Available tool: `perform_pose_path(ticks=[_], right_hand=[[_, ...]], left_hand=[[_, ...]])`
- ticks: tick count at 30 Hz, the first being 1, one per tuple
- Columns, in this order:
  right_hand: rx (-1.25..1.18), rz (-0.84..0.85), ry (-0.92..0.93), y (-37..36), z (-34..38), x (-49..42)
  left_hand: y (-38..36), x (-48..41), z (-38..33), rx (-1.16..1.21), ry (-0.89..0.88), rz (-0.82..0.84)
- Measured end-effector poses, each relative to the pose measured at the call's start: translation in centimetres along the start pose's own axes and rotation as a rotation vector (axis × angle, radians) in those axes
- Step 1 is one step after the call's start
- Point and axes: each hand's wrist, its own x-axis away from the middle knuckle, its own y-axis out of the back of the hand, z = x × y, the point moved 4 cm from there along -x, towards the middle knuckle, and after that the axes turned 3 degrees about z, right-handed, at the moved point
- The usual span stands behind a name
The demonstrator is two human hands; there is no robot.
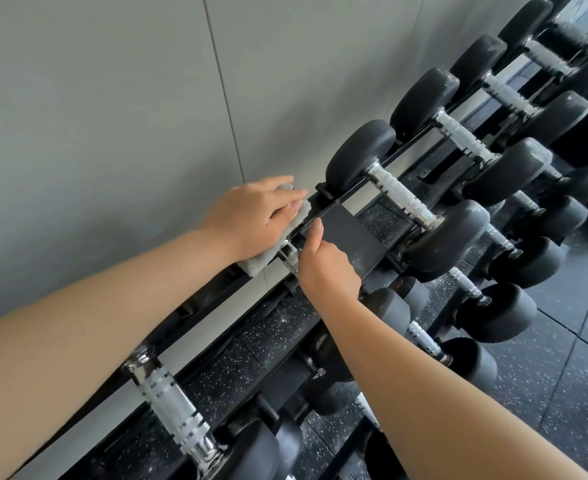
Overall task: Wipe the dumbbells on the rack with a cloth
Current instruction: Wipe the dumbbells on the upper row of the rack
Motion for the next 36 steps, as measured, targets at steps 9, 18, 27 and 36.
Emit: perform_pose_path(ticks=[9,18,27,36], right_hand=[[0.01,-0.01,-0.007,0.2,-0.1,-0.2],[0.007,-0.028,-0.003,0.3,-0.1,-0.1],[0.009,-0.044,0.017,0.3,-0.1,0.0],[0.046,-0.023,0.027,0.4,0.1,-0.6]], left_hand=[[-1.4,-7.5,-1.2,-0.19,0.222,0.438],[-0.1,-1.1,0.8,0.168,-0.026,0.066],[-0.6,4.4,2.0,0.06,-0.222,-0.323],[-0.9,-3.9,-2.5,-0.395,0.116,0.13]])
